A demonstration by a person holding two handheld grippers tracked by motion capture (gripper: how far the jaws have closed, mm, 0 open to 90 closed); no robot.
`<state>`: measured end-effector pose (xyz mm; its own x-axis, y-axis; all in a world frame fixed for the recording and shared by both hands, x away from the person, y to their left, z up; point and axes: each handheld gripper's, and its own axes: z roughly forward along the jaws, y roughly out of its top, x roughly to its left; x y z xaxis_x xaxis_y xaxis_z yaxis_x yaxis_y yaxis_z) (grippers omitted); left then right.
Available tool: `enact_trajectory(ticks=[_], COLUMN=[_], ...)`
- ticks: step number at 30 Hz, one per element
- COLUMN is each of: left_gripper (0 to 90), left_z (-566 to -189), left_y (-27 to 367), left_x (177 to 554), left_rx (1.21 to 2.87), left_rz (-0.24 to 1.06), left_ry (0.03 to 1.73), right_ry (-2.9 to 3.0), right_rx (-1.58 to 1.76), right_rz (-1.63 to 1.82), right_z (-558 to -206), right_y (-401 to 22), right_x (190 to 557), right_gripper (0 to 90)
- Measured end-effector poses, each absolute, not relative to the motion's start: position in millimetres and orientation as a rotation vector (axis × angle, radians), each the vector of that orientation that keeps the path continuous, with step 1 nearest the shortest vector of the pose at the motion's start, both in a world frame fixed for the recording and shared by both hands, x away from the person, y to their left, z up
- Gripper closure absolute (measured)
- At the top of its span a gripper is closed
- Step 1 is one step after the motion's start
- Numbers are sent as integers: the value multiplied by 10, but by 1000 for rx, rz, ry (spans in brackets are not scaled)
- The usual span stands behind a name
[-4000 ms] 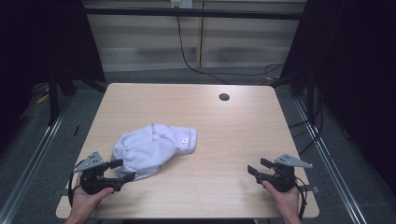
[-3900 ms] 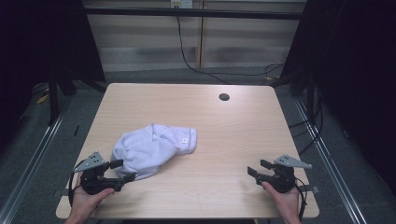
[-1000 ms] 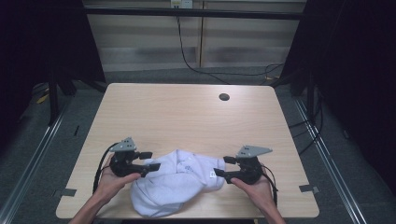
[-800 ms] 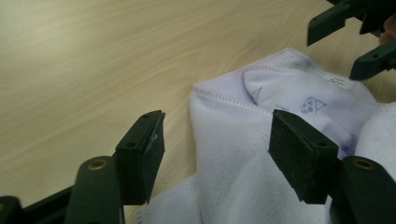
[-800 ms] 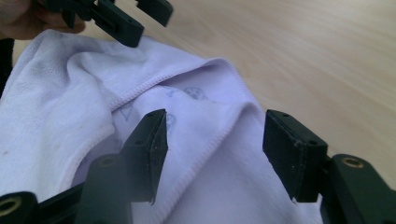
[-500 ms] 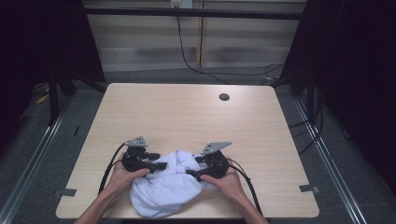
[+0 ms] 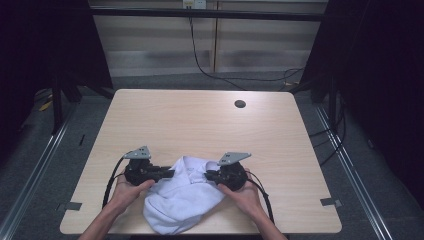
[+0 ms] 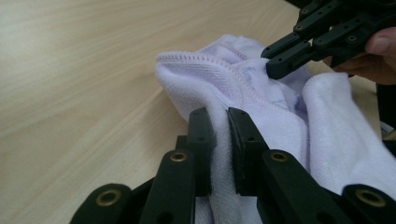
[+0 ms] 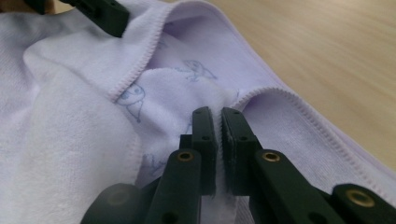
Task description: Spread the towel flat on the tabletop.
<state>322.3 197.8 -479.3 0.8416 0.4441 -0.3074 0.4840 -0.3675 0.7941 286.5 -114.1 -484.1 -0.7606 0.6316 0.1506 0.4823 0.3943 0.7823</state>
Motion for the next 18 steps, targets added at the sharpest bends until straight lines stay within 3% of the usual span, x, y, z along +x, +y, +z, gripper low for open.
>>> enact_trajectory(ticks=[18], left_gripper=[814], left_z=[-4439], left_y=[2338], left_x=[3269], left_rx=[1797], left_rz=[15], left_ry=[741], right_ry=[2236], right_rx=[1118], right_rz=[1425], right_z=[-4427], right_y=[-1760], right_x=[2904], right_gripper=[857])
